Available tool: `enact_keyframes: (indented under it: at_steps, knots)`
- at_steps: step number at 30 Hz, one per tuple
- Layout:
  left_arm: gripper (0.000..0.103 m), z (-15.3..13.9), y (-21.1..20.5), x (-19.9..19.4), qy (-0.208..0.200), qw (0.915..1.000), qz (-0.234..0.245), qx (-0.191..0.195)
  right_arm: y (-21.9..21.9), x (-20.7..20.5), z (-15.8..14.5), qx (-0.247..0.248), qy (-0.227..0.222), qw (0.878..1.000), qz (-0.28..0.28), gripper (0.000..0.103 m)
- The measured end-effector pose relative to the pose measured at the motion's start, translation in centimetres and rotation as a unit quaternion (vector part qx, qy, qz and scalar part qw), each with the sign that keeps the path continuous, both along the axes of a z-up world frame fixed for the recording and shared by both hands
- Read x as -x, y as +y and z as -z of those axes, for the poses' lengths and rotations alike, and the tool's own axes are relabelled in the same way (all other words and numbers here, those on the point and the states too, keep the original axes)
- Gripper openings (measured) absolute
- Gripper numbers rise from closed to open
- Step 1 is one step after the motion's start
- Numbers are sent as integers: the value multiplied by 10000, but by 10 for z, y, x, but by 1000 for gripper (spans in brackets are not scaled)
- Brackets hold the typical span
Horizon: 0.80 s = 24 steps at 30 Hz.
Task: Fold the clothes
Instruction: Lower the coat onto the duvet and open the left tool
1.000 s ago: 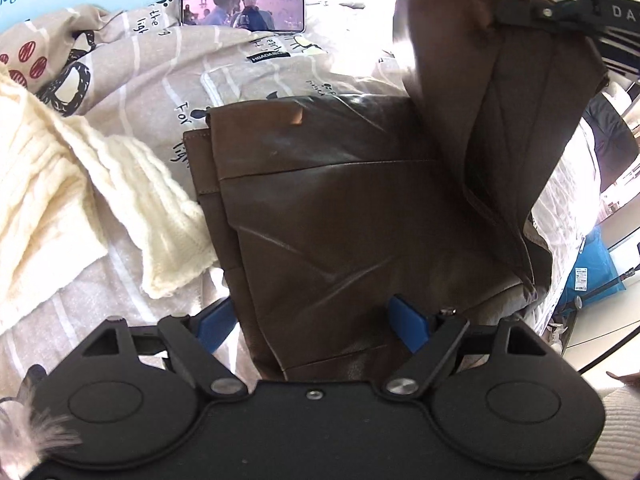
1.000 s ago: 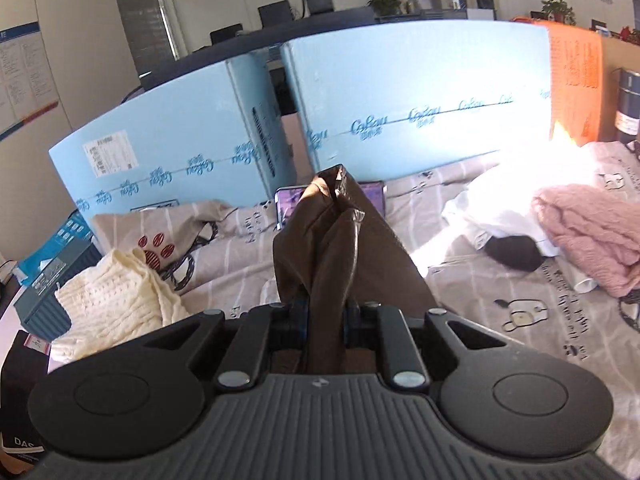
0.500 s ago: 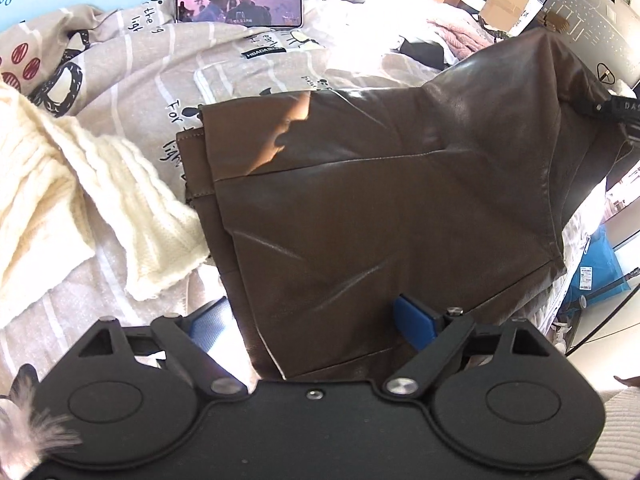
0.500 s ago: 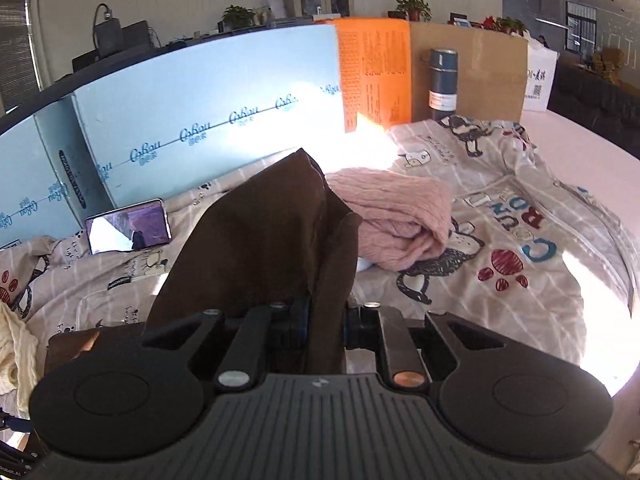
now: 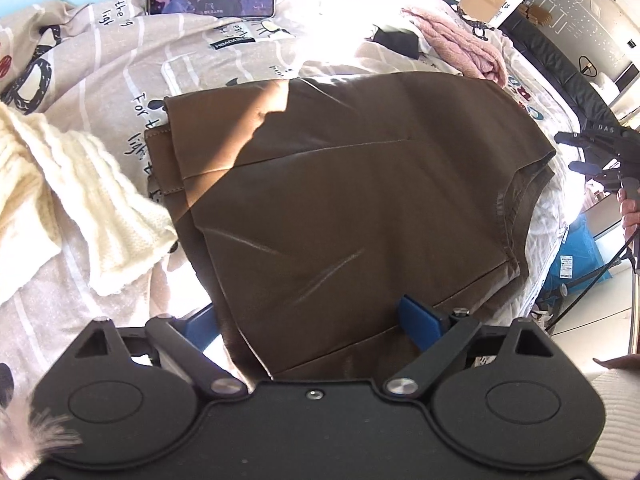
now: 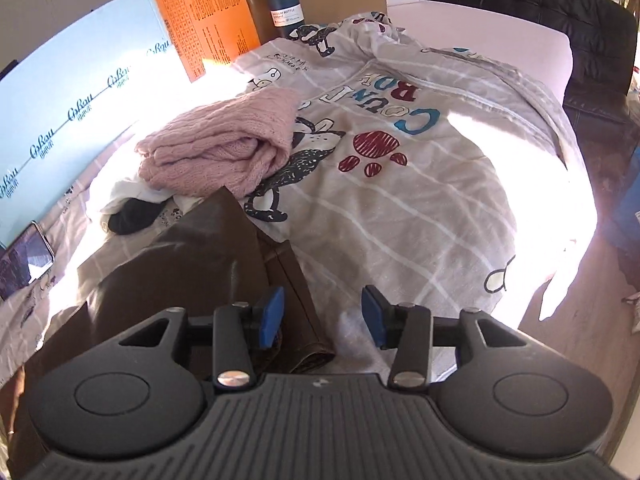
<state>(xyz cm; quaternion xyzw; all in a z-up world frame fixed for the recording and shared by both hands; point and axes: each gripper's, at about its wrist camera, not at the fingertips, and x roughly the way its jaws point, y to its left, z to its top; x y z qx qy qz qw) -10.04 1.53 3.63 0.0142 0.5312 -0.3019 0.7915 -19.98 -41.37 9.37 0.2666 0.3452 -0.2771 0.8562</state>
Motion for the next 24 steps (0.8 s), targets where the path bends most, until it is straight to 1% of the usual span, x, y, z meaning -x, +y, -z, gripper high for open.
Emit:
enact_keyframes:
  at_steps: [1,2,3,5,8,10,12,13,14,16,17,19,22,24]
  knots:
    - [91,0,0,0,16,10000,-16,31,-1,2,-2,-167,-191,9997,28,64]
    - [91,0,1,0,32,10000,-34,62,-2,2,-3,-356,-366,9987,-24,70]
    - [90,0,1,0,48,9999,-63,85,-2,2,-4,-550,-538,9970,-96,71]
    - [87,-1,3,0,80,9998,-162,122,-1,-7,-2,-610,-595,9961,-244,76]
    - [83,-1,8,-1,137,9992,-305,208,-6,-25,13,-714,-306,9959,-461,78]
    - [80,-1,9,-1,150,9987,-408,253,-12,-31,28,-870,-94,9954,-385,78]
    - [75,0,10,0,110,9983,-515,257,-16,-36,41,-982,71,9947,-287,75]
    - [72,-1,9,0,62,9984,-525,225,-16,-35,45,-1010,80,9946,-237,60]
    - [70,-1,9,1,11,9984,-532,191,-15,-35,48,-1055,92,9941,-229,37]
    - [55,-2,10,3,-62,9985,-510,196,-9,-34,49,-1074,108,9938,-250,21]
    - [51,-3,12,3,-64,9983,-531,220,-4,-34,47,-966,146,9947,-330,15]
    - [40,-3,18,1,-8,9978,-595,307,7,-32,40,-777,211,9958,-444,12]
    - [32,-6,21,4,115,9982,-433,407,14,-21,32,-717,274,9958,-497,10]
    - [30,-10,21,9,190,9987,-206,427,15,-11,27,-658,355,9961,-463,9]
